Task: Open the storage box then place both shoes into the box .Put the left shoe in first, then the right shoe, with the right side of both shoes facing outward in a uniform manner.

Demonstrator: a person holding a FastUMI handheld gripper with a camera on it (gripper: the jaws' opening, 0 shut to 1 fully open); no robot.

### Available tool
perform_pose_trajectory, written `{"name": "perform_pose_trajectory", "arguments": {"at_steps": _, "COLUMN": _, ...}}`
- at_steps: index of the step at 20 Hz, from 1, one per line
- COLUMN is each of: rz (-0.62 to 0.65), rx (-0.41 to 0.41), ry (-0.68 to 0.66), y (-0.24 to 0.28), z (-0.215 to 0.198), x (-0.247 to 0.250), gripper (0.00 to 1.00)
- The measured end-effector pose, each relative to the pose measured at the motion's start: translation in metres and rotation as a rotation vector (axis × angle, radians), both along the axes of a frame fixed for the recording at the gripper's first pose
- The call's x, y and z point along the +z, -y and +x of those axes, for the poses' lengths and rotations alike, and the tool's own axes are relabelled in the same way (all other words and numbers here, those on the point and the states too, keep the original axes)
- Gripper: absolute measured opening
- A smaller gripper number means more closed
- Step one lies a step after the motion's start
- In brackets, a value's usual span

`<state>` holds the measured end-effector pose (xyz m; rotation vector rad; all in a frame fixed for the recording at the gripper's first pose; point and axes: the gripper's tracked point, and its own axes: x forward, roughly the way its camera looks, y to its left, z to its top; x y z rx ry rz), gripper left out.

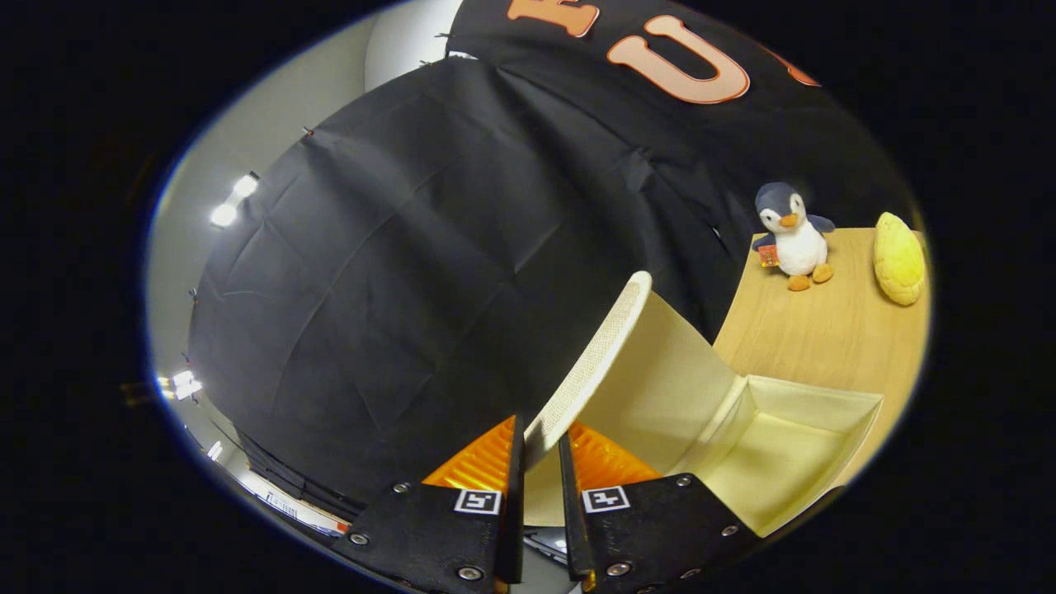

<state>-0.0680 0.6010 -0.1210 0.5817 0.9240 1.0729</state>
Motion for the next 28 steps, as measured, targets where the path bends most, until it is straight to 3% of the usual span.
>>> {"name": "perform_pose_trajectory", "arguments": {"at_steps": 5, "rz": -0.03, "rx": -0.021, "ry": -0.012, "y": -0.034, "z": 0.006, "x": -0.01, "gripper": 0.23}}
{"name": "perform_pose_trajectory", "arguments": {"at_steps": 7, "rz": -0.043, "rx": -0.004, "ry": -0.014, "y": -0.041, "z": 0.004, "x": -0.018, "gripper": 0.39}}
{"name": "perform_pose_trajectory", "arguments": {"at_steps": 10, "rz": -0.092, "rx": -0.021, "ry": 0.049, "y": -0.026, "z": 0.007, "x": -0.027, "gripper": 0.75}}
{"name": "perform_pose_trajectory", "arguments": {"at_steps": 14, "rz": -0.139, "rx": -0.07, "ry": 0.143, "y": 0.022, "z": 0.017, "x": -0.03, "gripper": 0.9}}
{"name": "perform_pose_trajectory", "arguments": {"at_steps": 18, "rz": -0.223, "rx": -0.17, "ry": 0.18, "y": 0.094, "z": 0.035, "x": -0.055, "gripper": 0.96}}
{"name": "perform_pose_trajectory", "arguments": {"at_steps": 22, "rz": -0.364, "rx": -0.287, "ry": 0.191, "y": 0.183, "z": 0.052, "x": -0.1, "gripper": 0.96}}
{"name": "perform_pose_trajectory", "arguments": {"at_steps": 28, "rz": -0.574, "rx": -0.386, "ry": 0.166, "y": 0.312, "z": 0.037, "x": -0.168, "gripper": 0.94}}
